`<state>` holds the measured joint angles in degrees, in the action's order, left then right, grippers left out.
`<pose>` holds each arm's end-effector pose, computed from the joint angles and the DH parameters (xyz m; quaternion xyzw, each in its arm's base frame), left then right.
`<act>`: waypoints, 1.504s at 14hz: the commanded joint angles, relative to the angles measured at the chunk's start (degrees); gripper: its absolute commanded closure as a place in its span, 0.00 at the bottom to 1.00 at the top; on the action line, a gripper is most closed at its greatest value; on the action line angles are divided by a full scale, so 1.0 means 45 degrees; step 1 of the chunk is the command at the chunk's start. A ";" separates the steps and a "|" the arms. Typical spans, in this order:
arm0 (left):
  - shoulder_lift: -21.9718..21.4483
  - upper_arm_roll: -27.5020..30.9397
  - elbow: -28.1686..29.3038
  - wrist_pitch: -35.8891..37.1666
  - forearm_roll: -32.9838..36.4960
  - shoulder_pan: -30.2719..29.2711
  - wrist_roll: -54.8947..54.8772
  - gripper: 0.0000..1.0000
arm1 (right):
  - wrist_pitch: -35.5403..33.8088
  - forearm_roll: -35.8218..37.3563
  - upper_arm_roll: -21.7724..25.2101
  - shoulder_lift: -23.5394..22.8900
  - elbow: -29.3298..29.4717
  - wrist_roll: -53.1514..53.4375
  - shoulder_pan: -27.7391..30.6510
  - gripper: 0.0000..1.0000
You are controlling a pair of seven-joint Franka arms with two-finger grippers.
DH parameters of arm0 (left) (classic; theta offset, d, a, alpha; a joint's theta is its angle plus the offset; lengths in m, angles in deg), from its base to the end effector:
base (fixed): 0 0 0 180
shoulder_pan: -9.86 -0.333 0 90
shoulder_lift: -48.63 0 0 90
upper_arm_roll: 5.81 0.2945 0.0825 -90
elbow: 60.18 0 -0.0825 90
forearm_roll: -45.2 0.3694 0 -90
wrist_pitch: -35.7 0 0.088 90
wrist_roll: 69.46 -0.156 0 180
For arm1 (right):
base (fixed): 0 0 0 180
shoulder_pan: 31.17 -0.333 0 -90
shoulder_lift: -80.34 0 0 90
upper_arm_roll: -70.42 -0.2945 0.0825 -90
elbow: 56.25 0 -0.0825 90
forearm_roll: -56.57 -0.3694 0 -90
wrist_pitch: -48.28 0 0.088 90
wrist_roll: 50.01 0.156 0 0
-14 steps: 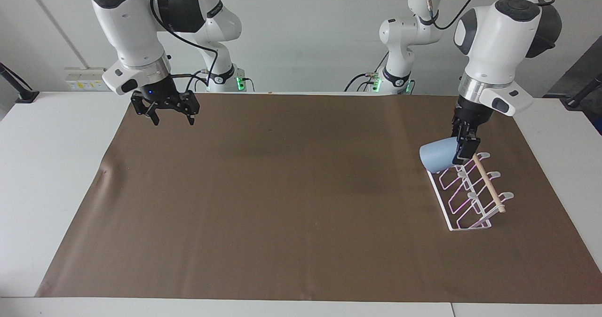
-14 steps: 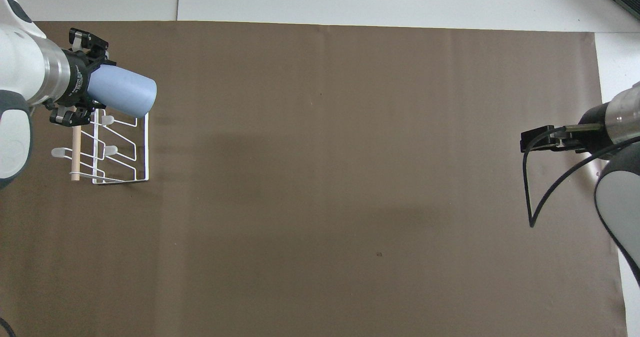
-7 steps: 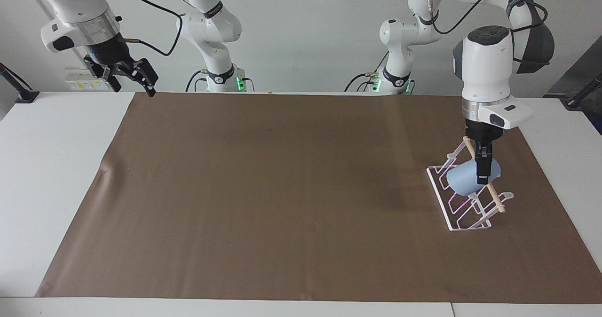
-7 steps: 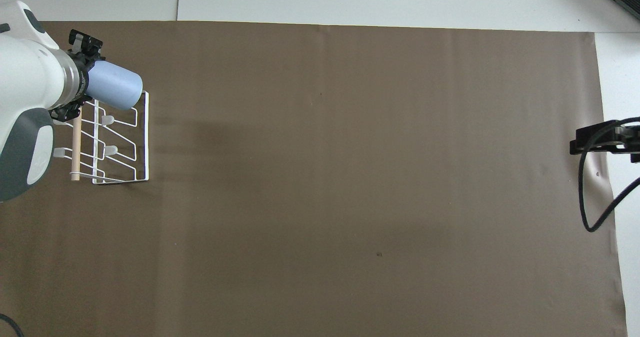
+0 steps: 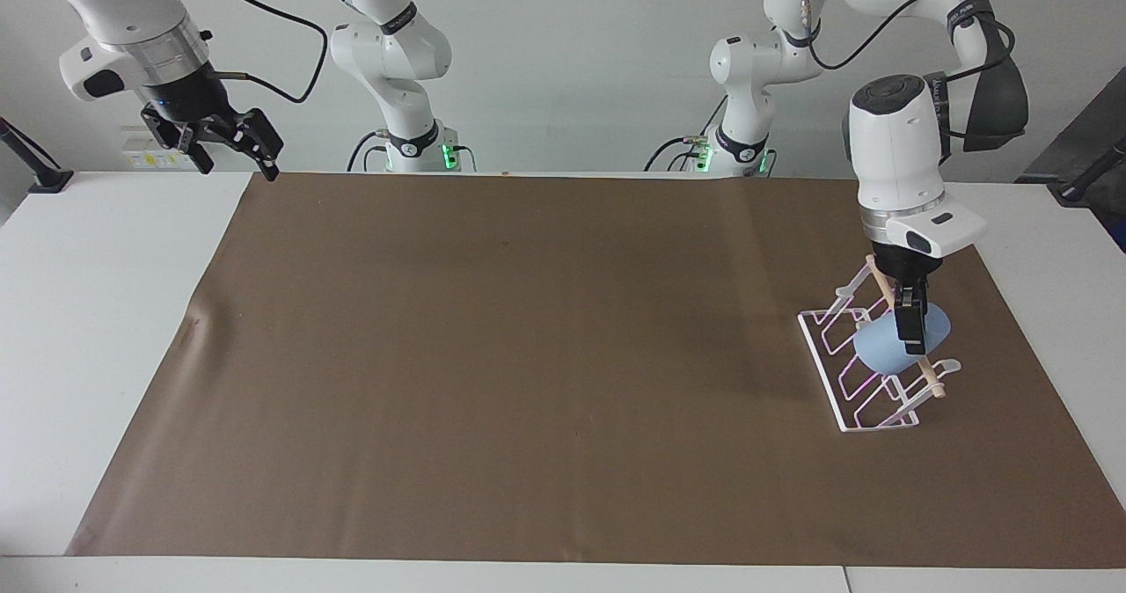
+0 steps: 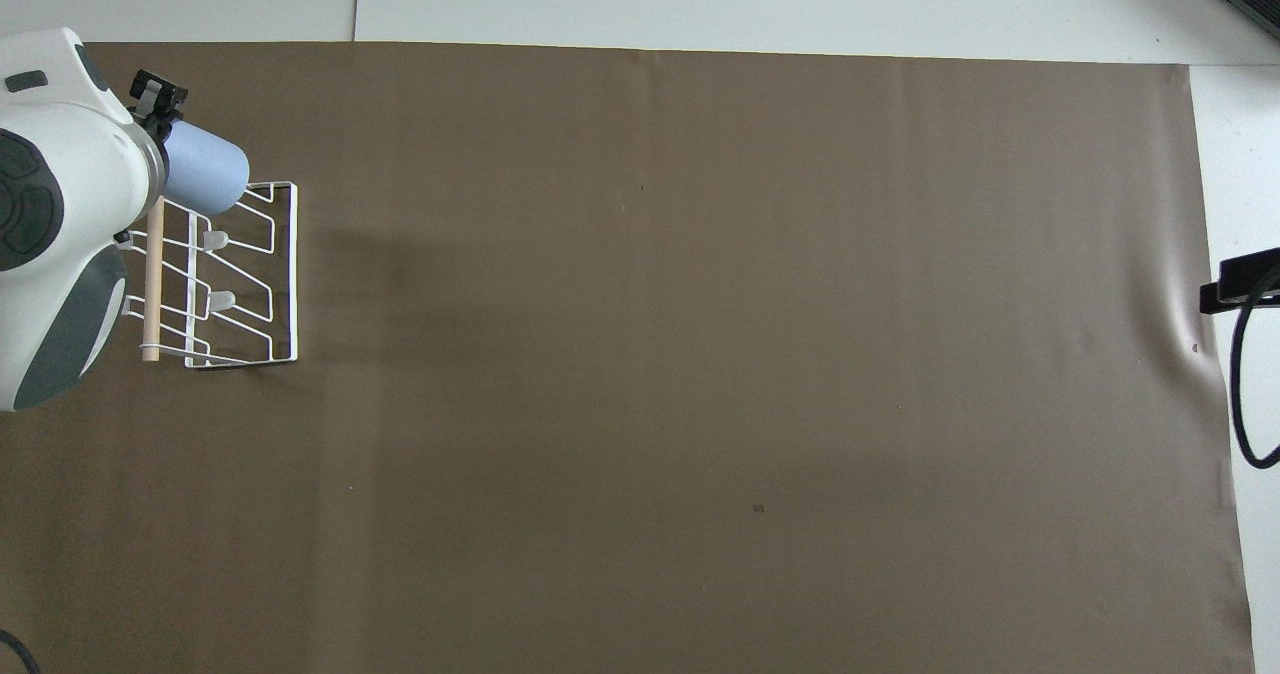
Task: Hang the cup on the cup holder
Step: 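Carry the cup with the left gripper while the right gripper retreats, then lower the cup onto a rack peg with the left gripper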
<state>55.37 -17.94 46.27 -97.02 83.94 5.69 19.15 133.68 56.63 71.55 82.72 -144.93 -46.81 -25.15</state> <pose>0.6272 -0.0494 0.4404 -0.8261 -0.4685 -0.3081 0.0559 0.5150 -0.0650 0.5795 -0.9959 0.0902 0.0079 0.0002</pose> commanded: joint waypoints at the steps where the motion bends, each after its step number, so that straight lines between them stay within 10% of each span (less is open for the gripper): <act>1: 0.0064 -0.0077 0.0192 -0.0545 0.0690 -0.0167 0.0524 1.00 | -0.0188 0.0162 -0.0211 -0.0020 0.0096 0.0480 -0.0223 0.00; 21: 0.0611 -0.0077 0.0719 -0.1015 0.1842 -0.0265 0.0641 1.00 | 0.0104 0.0689 -0.0388 -0.0137 -0.0334 -0.0454 -0.0790 0.00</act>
<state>58.65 -18.03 47.71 -99.93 90.30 5.12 20.54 135.74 58.39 70.08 82.43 -147.55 -46.21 -28.77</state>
